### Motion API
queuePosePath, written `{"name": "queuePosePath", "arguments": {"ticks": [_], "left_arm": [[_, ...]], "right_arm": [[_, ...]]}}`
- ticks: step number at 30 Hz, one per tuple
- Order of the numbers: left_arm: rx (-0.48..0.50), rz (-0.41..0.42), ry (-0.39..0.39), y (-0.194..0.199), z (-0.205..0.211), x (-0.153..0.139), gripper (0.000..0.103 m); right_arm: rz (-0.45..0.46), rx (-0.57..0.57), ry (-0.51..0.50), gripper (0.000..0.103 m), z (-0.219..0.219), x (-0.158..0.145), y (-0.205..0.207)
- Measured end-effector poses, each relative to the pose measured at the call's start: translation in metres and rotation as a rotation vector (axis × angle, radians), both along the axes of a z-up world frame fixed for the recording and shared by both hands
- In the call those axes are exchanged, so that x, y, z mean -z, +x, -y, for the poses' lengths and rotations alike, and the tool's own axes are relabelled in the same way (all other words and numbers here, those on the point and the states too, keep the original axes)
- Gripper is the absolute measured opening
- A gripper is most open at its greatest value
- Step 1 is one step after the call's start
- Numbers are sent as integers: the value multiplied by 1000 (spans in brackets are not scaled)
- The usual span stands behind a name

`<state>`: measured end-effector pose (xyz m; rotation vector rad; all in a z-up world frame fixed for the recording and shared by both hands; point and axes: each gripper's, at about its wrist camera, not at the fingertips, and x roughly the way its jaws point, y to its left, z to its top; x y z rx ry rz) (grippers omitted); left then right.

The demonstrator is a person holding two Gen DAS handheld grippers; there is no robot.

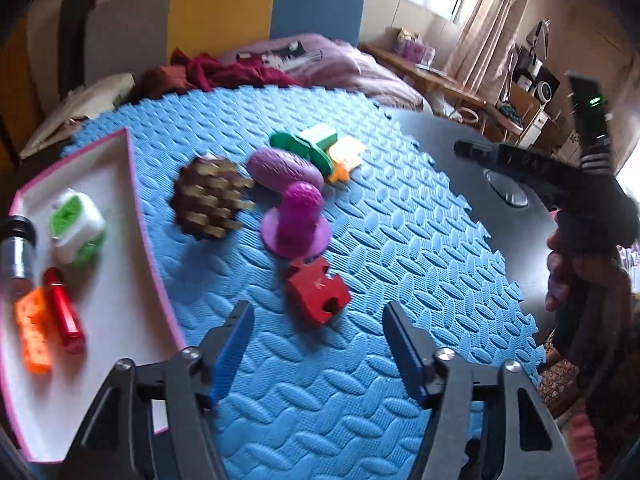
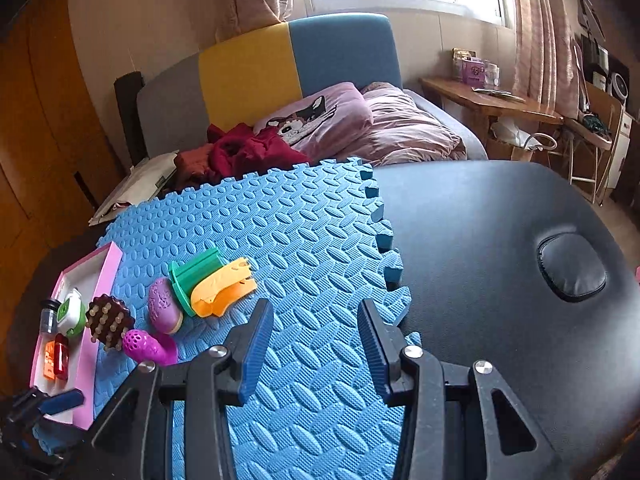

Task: Organize rigid objects
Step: 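Grasp the red K puzzle piece with the left gripper and place it in the tray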

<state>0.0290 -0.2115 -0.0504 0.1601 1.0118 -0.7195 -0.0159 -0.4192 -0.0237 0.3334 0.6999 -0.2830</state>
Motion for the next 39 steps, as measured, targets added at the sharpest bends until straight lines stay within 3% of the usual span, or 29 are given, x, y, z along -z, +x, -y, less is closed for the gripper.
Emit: {"name": "queuePosePath", "arguments": {"ticks": [3, 8, 14, 21, 27, 32, 39], "left_arm": [[-8, -14, 39, 8, 16, 14, 62], [-38, 50, 116, 20, 29, 25, 60], [-20, 180, 143, 6, 33, 29, 42], [-33, 177, 30, 0, 14, 15, 41], [-72, 206, -77, -9, -20, -23, 41], [-123, 236, -104, -10, -50, -43, 42], [-243, 242, -125, -3, -104, -51, 42]], "right_arm": [[17, 2, 36, 44, 4, -1, -1], [43, 12, 87, 44, 11, -2, -4], [52, 14, 93, 44, 12, -3, -5], [10, -23, 82, 44, 5, 3, 2], [-68, -218, 67, 44, -31, 14, 17], [-76, -364, 107, 44, -72, 18, 23], [-109, -396, 80, 44, -123, 32, 47]]}}
